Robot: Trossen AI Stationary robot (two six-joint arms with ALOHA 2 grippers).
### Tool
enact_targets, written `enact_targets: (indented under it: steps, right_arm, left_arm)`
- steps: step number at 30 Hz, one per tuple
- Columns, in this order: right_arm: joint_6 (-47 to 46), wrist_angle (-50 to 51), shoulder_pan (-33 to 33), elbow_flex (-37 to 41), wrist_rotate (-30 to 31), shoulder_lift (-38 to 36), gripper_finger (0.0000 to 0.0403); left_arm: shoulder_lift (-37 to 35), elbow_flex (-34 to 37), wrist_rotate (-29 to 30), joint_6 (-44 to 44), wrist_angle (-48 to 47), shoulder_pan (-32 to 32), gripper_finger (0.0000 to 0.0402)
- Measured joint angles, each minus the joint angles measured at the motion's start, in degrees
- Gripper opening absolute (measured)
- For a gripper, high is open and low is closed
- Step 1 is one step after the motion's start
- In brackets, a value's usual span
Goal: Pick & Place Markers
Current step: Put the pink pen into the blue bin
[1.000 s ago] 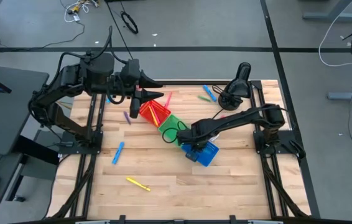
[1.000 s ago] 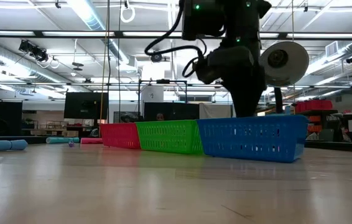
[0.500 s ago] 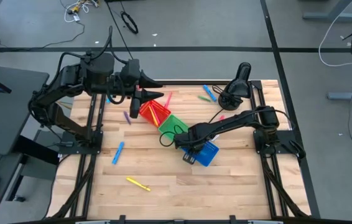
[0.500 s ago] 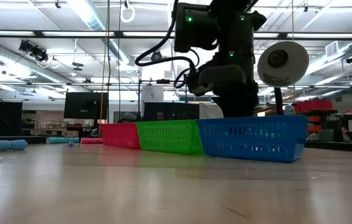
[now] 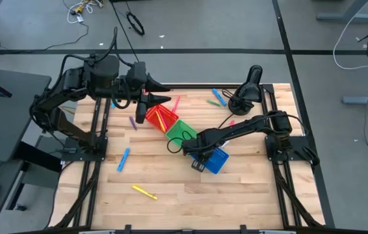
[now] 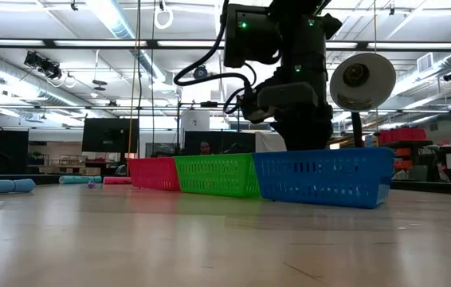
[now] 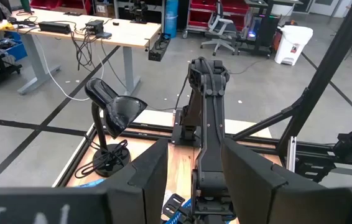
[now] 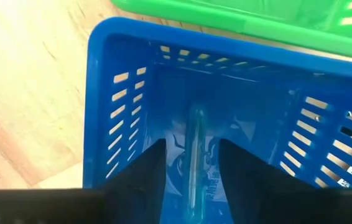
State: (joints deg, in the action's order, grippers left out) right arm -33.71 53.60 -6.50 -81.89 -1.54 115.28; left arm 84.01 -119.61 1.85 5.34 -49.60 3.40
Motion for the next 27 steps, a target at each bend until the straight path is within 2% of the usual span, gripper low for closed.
enact_targets:
  steps: [11, 21, 27]
  right_arm:
    - [-0.1, 3.6, 0.0, 0.0, 0.5, -1.2, 0.0153]
    - [-2.4, 5.5, 0.1, 0.0, 2.0, -9.4, 0.0153]
    - [-4.6, 9.4, 0.1, 0.0, -2.0, -14.4, 0.0153]
  left_arm:
    - [0.0, 0.0, 0.0, 0.0, 0.0, 0.0, 0.0156]
    - [0.0, 0.0, 0.0, 0.0, 0.1, 0.0, 0.0156]
    - [0.0, 0.0, 0.0, 0.1, 0.1, 0.0, 0.0156]
